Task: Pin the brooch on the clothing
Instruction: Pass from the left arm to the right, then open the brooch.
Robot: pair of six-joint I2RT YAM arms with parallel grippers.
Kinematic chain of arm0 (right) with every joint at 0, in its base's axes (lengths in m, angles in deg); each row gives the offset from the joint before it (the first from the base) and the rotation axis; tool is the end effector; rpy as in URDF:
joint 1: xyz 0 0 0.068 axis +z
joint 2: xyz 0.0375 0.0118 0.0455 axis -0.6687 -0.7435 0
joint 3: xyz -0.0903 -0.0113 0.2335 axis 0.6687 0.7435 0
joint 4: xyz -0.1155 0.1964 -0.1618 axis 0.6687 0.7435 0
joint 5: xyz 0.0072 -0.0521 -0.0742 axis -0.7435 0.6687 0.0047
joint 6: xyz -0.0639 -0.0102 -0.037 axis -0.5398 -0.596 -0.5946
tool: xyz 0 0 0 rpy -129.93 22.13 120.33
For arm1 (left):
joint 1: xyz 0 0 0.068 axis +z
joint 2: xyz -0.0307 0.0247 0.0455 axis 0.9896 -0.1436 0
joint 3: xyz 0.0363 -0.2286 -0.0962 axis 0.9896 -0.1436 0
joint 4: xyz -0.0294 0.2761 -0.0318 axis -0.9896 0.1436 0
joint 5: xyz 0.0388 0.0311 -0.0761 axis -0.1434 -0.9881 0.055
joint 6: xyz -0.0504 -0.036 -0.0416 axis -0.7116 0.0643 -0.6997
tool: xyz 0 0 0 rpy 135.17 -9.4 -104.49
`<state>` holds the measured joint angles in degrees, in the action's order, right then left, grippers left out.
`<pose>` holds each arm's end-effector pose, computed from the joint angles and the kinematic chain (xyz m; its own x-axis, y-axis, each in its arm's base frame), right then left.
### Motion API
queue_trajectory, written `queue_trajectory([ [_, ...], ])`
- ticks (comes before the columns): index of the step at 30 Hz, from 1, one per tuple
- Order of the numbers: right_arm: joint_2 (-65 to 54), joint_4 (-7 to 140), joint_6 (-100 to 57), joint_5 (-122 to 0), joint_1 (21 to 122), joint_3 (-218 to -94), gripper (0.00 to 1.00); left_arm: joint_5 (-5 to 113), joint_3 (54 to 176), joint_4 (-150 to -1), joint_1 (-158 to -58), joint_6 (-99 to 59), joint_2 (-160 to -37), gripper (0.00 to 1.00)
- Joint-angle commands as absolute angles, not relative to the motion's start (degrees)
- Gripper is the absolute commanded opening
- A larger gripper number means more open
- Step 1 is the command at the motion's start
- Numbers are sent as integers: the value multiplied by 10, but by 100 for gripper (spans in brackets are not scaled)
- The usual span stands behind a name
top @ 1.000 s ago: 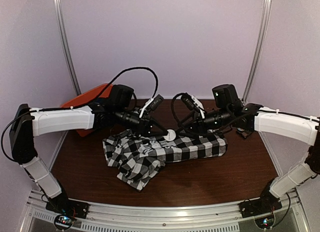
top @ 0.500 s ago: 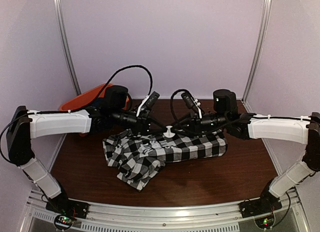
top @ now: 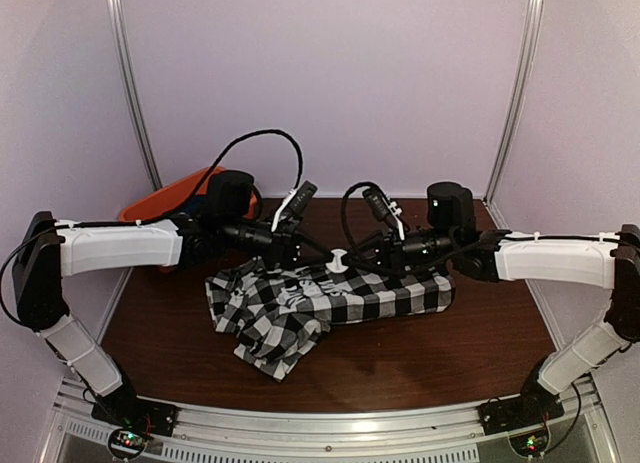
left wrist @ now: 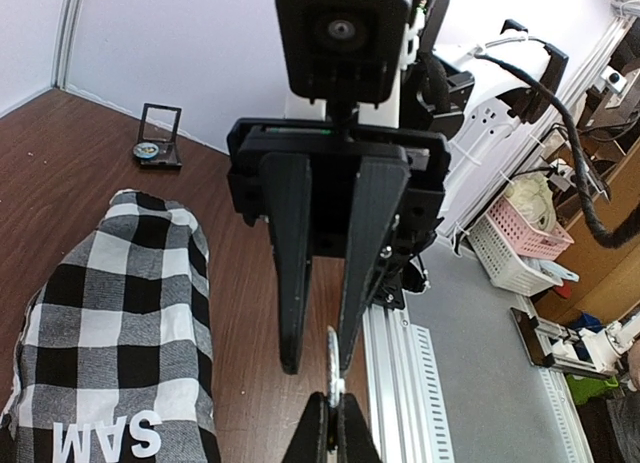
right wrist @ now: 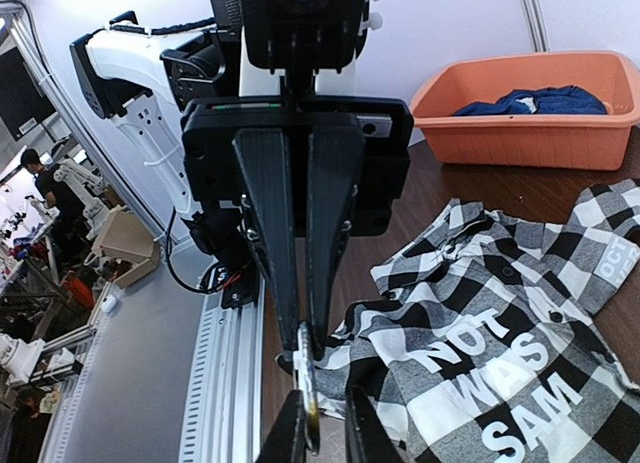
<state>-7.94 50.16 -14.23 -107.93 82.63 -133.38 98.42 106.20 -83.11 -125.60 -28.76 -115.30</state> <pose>0.2382 0.2716 0.2413 -0.4270 -0.1806 -0.8861 -0.8983 -0.0274 0.4385 0.2493 -0.3088 0.2438 -0.5504 0.2434 -0.7986 0.8227 -0.0044 -0.5684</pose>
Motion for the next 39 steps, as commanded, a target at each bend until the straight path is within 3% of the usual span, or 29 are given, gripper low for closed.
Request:
queue_trajectory([
  [1, -79, 494, -145, -1087, 830, -1333, 8, 999, 1055, -858, -1252, -292, -1152, 0],
  [3, -78, 495, -147, -1090, 830, -1331, 0, 999, 1055, -858, -1252, -292, -1153, 0],
  [5, -77, 498, -147, -1094, 828, -1331, 0, 996, 1055, -856, -1252, -292, -1153, 0],
  [11, -82, 567, -142, -1112, 828, -1361, 0, 978, 1071, -806, -1248, -258, -1146, 38],
  [16, -104, 751, -205, -1106, 828, -1439, 0, 948, 1085, -742, -1246, -197, -1126, 62],
  [20, -112, 828, -250, -1093, 828, -1459, 0, 938, 1099, -686, -1246, -157, -1128, 73],
  [29, -155, 786, -177, -1135, 829, -1455, 0, 921, 1105, -670, -1247, -135, -1143, 77],
  [39, -185, 716, -76, -1197, 829, -1464, 0, 946, 1114, -655, -1249, -123, -1162, 67],
])
